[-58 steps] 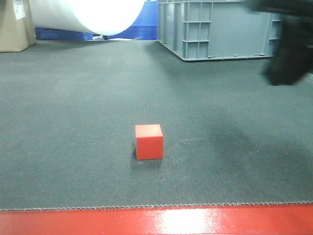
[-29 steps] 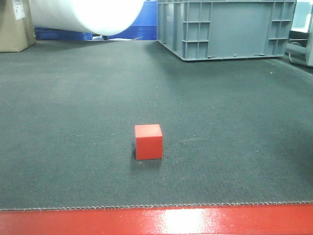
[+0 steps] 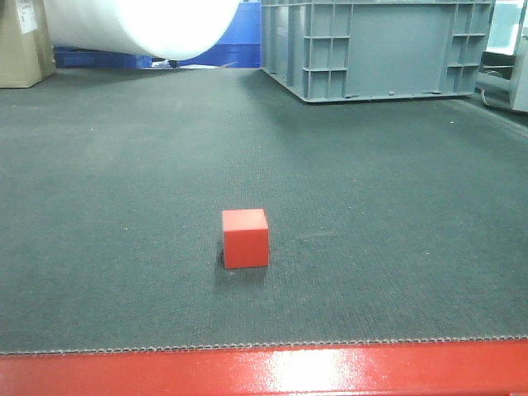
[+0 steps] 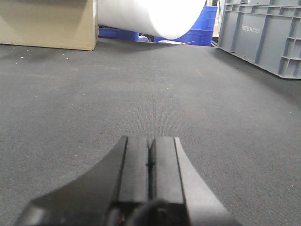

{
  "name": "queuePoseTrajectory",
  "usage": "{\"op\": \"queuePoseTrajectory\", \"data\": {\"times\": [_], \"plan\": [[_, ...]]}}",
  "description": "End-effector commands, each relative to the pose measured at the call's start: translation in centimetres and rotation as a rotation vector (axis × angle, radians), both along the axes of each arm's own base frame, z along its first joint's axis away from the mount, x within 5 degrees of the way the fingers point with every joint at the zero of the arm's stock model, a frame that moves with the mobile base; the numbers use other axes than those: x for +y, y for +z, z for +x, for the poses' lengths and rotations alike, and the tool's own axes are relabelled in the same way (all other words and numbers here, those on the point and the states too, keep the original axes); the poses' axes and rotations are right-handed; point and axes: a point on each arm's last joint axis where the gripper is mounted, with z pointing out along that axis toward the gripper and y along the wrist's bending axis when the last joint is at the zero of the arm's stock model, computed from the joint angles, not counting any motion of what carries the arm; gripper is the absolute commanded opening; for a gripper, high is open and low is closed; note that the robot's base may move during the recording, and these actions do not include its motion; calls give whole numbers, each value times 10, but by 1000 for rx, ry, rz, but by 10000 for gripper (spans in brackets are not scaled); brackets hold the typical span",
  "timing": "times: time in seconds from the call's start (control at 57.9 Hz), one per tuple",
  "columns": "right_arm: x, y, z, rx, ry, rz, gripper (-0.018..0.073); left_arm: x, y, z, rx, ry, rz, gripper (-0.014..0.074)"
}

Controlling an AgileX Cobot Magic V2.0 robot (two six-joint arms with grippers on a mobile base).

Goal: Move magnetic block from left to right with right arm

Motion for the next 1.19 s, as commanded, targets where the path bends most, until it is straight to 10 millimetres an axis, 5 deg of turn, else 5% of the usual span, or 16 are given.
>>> {"op": "queuePoseTrajectory", "data": {"times": [0.0,0.536,0.968,1.175], "plan": [[-2,16,-1,-106,-20,5,57,0,5,-1,-80,-1,-11,-126],[-4,13,0,-116,-53,-108,57,0,5,-1,-80,-1,-11,-126],[-7,-39,-9,-233,-100,-111,57,0,5,-1,-80,-1,-11,-126],[-7,-40,-16,-250,-98,-110,57,0,5,-1,-80,-1,-11,-126]]}}
